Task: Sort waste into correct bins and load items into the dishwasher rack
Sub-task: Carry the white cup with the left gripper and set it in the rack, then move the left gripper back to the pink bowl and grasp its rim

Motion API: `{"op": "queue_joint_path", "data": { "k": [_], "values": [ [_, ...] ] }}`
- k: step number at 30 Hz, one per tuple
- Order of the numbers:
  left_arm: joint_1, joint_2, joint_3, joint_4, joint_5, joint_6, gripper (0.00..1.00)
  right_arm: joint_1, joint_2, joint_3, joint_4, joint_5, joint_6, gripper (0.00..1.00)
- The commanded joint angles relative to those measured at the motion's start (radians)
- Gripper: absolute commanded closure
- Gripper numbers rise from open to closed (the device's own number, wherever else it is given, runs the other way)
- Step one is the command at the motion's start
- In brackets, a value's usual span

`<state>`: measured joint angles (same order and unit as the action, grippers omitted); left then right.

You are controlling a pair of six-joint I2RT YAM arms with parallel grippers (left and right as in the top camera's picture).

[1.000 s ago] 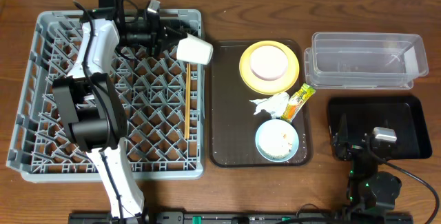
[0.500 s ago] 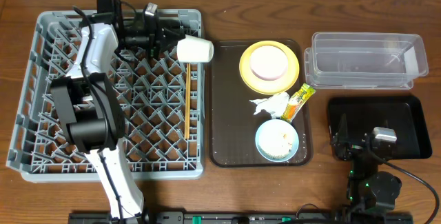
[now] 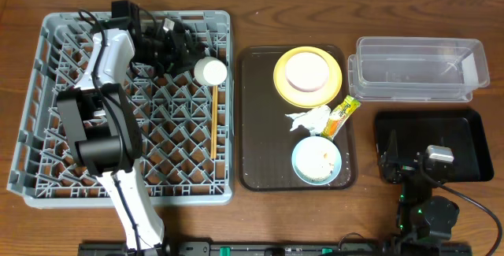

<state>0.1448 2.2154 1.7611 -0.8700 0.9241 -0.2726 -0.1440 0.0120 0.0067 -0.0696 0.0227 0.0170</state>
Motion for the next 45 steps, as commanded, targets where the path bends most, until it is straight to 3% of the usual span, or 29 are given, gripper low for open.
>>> {"op": "queue_joint_path", "data": {
  "k": [1, 12, 15, 19, 33, 41, 45],
  "values": [
    [0.003, -0.075, 0.01, -0.008, -0.129, 0.009, 0.6, -0.003, -0.006, -0.001, -0.003, 0.002, -0.007, 0.01],
    [-0.101, -0.525, 0.01, -0.024, -0.546, 0.006, 0.55, -0.003, -0.006, -0.001, -0.003, 0.002, -0.007, 0.01],
    [-0.179, -0.606, 0.01, -0.046, -0.636, 0.005, 0.67, -0.003, -0.006, -0.001, -0.003, 0.002, -0.007, 0.01],
    [-0.314, -0.65, 0.009, -0.072, -0.714, 0.005, 0.67, -0.003, -0.006, -0.001, -0.003, 0.002, -0.007, 0.01],
    [-0.692, -0.431, -0.003, 0.011, -0.81, -0.029, 0.65, -0.003, -0.006, -0.001, -0.003, 0.002, -0.007, 0.01],
    [-0.837, -0.224, -0.003, 0.236, -0.821, -0.028, 0.69, -0.003, -0.006, -0.001, -0.003, 0.002, -0.007, 0.01],
    [-0.897, -0.137, -0.003, 0.338, -0.945, -0.027, 0.69, -0.003, -0.006, -0.001, -0.003, 0.002, -0.007, 0.01]
  ]
}}
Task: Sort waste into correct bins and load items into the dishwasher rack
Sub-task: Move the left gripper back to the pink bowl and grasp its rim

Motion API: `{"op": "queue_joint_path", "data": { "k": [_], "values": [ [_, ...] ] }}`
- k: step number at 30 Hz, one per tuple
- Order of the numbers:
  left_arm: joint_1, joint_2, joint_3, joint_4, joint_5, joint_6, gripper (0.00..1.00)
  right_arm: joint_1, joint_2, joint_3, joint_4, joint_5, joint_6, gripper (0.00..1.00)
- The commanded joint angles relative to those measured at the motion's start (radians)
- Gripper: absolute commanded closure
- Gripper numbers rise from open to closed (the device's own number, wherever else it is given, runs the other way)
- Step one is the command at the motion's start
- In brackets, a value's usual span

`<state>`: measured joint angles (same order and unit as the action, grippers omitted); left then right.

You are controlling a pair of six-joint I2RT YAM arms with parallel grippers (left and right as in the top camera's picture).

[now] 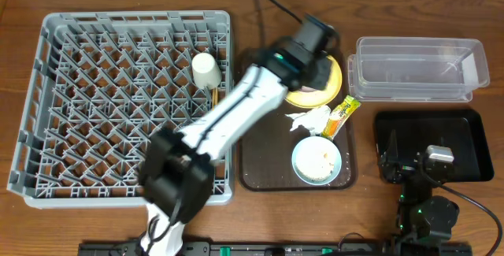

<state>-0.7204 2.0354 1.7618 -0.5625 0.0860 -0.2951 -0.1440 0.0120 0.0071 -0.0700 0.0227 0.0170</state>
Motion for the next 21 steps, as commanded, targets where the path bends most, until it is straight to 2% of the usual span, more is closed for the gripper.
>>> {"op": "queue_joint_path", "data": {
  "k": [1, 8, 15, 19, 21],
  "values": [
    [-0.043, 0.06, -0.004, 0.05, -0.135, -0.005, 0.69, -0.003, -0.006, -0.002, -0.003, 0.002, -0.007, 0.01],
    [-0.084, 0.188, -0.004, 0.186, -0.182, 0.063, 0.69, -0.003, -0.006, -0.002, -0.003, 0.002, -0.007, 0.01],
    [-0.082, 0.243, -0.004, 0.22, -0.28, 0.067, 0.69, -0.003, -0.006, -0.002, -0.003, 0.002, -0.007, 0.01],
    [-0.082, 0.248, -0.004, 0.232, -0.282, 0.074, 0.69, -0.003, -0.006, -0.002, -0.003, 0.002, -0.007, 0.01],
    [-0.082, 0.248, -0.004, 0.229, -0.28, 0.073, 0.73, -0.003, -0.006, -0.002, -0.003, 0.002, -0.007, 0.01]
  ]
}}
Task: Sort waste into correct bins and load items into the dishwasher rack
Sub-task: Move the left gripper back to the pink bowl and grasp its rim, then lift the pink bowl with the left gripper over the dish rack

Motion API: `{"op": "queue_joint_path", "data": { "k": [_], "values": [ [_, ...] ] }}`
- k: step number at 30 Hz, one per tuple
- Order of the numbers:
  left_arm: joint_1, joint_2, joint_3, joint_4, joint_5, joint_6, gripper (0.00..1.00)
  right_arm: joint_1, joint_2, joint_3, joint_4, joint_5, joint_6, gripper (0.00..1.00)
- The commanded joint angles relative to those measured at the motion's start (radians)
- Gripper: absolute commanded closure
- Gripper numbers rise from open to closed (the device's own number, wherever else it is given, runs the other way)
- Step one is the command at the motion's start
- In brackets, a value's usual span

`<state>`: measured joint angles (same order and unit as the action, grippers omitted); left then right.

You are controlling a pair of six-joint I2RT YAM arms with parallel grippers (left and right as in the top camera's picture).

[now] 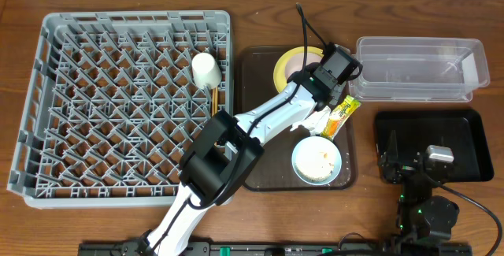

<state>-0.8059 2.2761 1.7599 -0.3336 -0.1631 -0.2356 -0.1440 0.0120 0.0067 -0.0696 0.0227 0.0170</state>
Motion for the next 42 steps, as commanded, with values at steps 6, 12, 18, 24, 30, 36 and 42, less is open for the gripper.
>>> {"op": "queue_joint_path", "data": {
  "k": [6, 12, 18, 24, 30, 36, 42],
  "values": [
    [-0.003, 0.008, -0.002, -0.025, -0.029, 0.014, 0.78, -0.003, -0.006, -0.001, -0.003, 0.002, -0.007, 0.01],
    [-0.005, 0.008, -0.002, -0.062, -0.029, 0.014, 0.78, -0.003, -0.006, -0.001, -0.003, 0.002, -0.007, 0.01],
    [-0.005, 0.005, -0.002, -0.075, -0.029, 0.014, 0.86, -0.003, -0.006, -0.001, -0.003, 0.002, -0.007, 0.01],
    [-0.004, -0.039, 0.0, -0.07, -0.029, 0.014, 0.94, -0.003, -0.006, -0.001, -0.003, 0.002, -0.007, 0.01],
    [0.004, -0.214, 0.0, -0.153, -0.027, 0.012, 0.94, -0.003, -0.006, -0.001, -0.003, 0.002, -0.007, 0.01],
    [0.111, -0.461, 0.0, -0.352, 0.184, -0.04, 0.94, -0.003, -0.006, -0.001, -0.003, 0.002, -0.007, 0.01],
    [0.409, -0.618, 0.0, -0.589, 0.74, -0.058, 0.94, -0.003, -0.006, -0.001, -0.003, 0.002, -0.007, 0.01]
  ]
}}
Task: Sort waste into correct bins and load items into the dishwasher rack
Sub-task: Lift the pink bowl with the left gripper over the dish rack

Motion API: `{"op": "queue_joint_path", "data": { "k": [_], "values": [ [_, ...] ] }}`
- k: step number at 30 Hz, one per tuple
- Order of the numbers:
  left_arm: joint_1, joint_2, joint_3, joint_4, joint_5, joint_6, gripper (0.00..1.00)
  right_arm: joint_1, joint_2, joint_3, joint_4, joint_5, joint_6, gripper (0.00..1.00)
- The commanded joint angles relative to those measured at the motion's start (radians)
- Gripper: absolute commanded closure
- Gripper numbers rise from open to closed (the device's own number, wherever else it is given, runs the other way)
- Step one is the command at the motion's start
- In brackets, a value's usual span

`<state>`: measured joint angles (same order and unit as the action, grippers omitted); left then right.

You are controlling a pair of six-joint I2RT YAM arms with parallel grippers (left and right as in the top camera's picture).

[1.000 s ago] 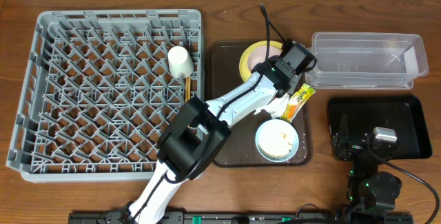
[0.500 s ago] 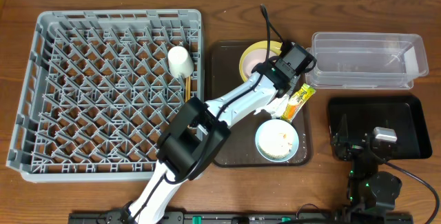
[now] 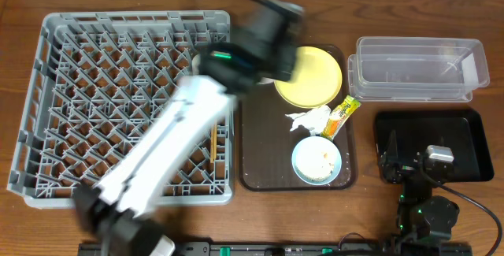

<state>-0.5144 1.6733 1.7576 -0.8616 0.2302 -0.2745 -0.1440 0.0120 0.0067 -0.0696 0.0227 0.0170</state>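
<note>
My left arm stretches, blurred, from the bottom left across the grey dishwasher rack (image 3: 47,130). The left gripper (image 3: 268,65) hangs at the rack's right edge, beside the yellow plate (image 3: 313,76), which lies bare on the brown tray (image 3: 260,157). A pale rim shows under the wrist, seemingly the pinkish bowl held in the jaws. The same tray carries a crumpled tissue (image 3: 311,118), a yellow snack wrapper (image 3: 342,116) and a light blue bowl (image 3: 316,160) with leftovers. The right gripper (image 3: 391,161) rests at the black bin's left end, its jaws too dark to read.
A clear plastic bin (image 3: 417,67) stands at the back right, the black bin (image 3: 457,142) in front of it. A wooden chopstick (image 3: 213,142) lies in the rack's right part. The arm hides the white cup's spot in the rack.
The left gripper was over the right side of the yellow plate and is now at the plate's left, by the rack's edge. The pinkish bowl is gone from the plate. The right arm has not moved.
The left gripper was first deep in the rack's back beside a white cup, with the pinkish bowl on the yellow plate. Then it was over the plate, twice, farther right the second time. Now it is back at the rack's edge and the plate is bare.
</note>
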Motion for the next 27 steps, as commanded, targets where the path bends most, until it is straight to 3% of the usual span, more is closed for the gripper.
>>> {"op": "queue_joint_path", "data": {
  "k": [1, 5, 11, 13, 18, 27],
  "values": [
    [0.18, -0.023, 0.002, -0.101, 0.434, -0.018, 0.94, -0.003, -0.006, -0.001, -0.003, 0.002, -0.007, 0.01],
    [0.379, -0.017, -0.025, -0.193, 0.711, 0.053, 0.94, -0.004, -0.006, -0.001, -0.003, 0.002, -0.007, 0.01],
    [0.571, -0.016, -0.209, -0.2, 1.187, 0.246, 0.94, -0.01, -0.006, -0.001, -0.003, 0.002, -0.007, 0.01],
    [0.616, -0.016, -0.275, -0.2, 1.276, 0.303, 0.94, -0.013, -0.006, -0.001, -0.003, 0.002, -0.007, 0.01],
    [0.708, -0.011, -0.445, -0.162, 1.341, 0.401, 0.94, -0.015, -0.006, -0.001, -0.003, 0.002, -0.007, 0.01],
    [0.808, 0.048, -0.592, -0.005, 1.341, 0.406, 0.94, -0.015, -0.006, -0.001, -0.003, 0.002, -0.007, 0.01]
  ]
}}
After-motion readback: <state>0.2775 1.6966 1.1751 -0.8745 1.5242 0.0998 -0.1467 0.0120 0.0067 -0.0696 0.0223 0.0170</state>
